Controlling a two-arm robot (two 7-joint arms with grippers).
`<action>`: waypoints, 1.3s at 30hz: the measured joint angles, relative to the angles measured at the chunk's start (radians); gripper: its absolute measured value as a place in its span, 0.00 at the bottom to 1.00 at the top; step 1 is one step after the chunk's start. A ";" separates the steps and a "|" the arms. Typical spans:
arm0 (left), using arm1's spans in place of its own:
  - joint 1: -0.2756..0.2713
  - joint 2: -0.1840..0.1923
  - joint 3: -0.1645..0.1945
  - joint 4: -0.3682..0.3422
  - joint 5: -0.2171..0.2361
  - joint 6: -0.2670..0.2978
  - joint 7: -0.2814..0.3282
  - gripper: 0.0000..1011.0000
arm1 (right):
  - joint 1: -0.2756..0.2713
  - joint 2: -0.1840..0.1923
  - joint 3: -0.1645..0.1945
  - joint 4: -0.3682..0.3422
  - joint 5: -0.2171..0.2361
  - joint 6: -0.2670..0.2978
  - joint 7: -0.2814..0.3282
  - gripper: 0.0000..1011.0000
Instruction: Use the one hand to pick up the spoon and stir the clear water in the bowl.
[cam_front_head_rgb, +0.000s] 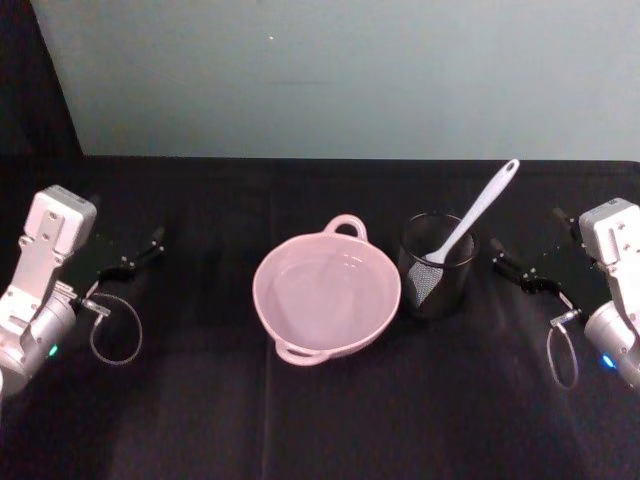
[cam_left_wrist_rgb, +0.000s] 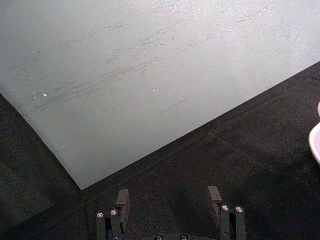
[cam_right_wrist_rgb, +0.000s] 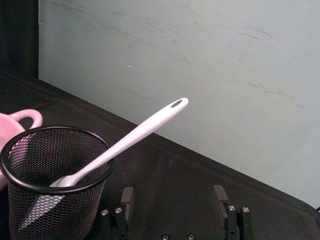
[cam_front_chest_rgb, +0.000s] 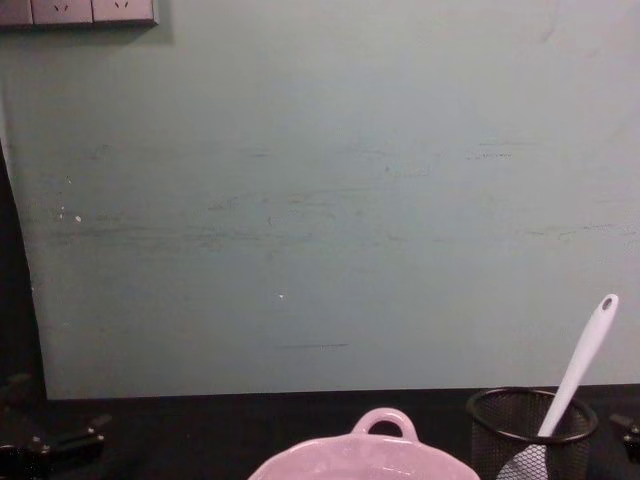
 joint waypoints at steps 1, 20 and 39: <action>0.000 0.000 0.000 0.000 0.000 0.000 0.000 1.00 | 0.000 0.000 0.000 0.000 0.000 0.000 0.000 0.99; 0.000 0.000 0.000 0.000 0.000 0.000 0.000 1.00 | 0.000 0.000 0.000 0.000 0.000 0.000 0.000 0.99; 0.000 0.000 0.000 0.000 0.000 0.000 0.000 1.00 | 0.000 0.000 0.000 0.000 0.000 0.000 0.000 0.99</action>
